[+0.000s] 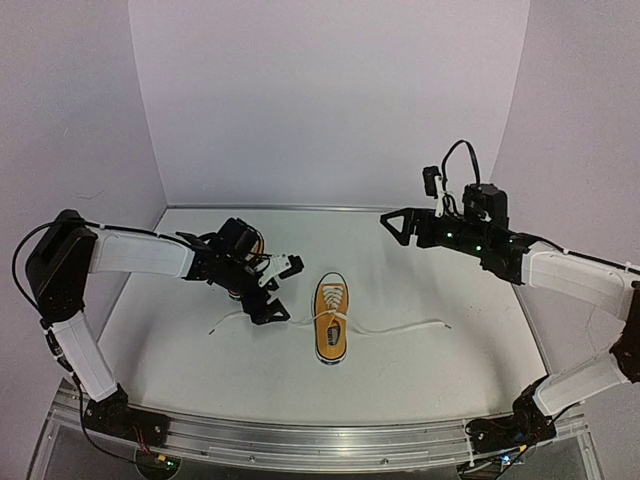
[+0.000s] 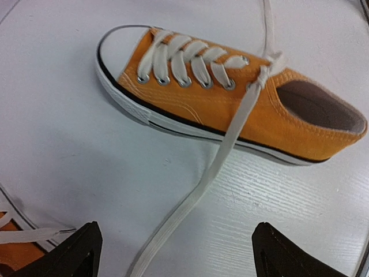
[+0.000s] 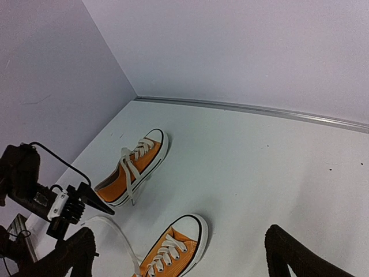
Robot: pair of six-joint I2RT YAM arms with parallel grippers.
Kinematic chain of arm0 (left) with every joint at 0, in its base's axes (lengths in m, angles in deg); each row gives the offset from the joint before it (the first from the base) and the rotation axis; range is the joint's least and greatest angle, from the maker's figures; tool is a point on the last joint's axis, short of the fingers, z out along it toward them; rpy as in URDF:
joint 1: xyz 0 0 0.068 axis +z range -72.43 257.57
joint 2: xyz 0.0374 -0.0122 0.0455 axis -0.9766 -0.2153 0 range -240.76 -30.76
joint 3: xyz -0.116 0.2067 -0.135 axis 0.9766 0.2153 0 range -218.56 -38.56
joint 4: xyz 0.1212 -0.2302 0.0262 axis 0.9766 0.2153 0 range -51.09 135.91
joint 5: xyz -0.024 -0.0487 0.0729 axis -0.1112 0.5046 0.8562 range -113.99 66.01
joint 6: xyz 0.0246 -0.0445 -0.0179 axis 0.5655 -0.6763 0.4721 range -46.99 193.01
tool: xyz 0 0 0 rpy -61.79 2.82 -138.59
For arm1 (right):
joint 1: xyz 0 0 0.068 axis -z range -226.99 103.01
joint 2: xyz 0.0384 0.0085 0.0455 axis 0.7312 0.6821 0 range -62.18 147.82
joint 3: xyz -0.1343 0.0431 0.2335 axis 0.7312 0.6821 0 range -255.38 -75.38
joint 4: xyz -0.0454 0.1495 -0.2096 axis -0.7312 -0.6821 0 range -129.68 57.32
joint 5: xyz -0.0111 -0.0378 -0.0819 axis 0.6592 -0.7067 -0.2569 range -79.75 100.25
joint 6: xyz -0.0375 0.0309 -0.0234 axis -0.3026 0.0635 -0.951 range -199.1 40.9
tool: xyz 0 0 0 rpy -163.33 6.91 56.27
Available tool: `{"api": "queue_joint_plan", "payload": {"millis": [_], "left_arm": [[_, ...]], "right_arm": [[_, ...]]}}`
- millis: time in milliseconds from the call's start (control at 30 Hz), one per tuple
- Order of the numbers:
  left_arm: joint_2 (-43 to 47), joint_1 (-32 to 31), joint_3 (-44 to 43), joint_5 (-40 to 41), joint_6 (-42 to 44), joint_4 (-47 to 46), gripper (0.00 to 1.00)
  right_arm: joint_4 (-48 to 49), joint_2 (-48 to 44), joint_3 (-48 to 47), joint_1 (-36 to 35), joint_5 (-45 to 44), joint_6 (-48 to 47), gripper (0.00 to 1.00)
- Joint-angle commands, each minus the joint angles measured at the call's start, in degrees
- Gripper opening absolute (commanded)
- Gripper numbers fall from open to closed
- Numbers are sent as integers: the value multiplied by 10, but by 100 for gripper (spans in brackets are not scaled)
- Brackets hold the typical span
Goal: Tie the shoes
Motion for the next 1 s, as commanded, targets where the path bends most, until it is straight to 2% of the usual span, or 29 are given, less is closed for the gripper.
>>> {"api": "queue_joint_plan", "payload": {"millis": [0, 267, 467, 600, 833, 967], "left_arm": [[-57, -2, -50, -38, 96, 72, 91], [-136, -3, -122, -68, 150, 113, 79], [-199, -9, -193, -63, 172, 175, 61], [-216, -16, -203, -61, 179, 189, 52], [-242, -37, -218, -29, 184, 212, 45], [-259, -45, -226, -10, 183, 223, 33]], "right_arm": [[12, -2, 13, 2, 42, -13, 98], [13, -14, 33, 2, 52, -6, 98], [9, -31, 47, 2, 45, -5, 98], [5, -47, 56, 3, 33, -4, 98], [-2, -51, 64, 11, 33, 6, 98], [-10, -53, 69, 15, 30, 11, 98]]}}
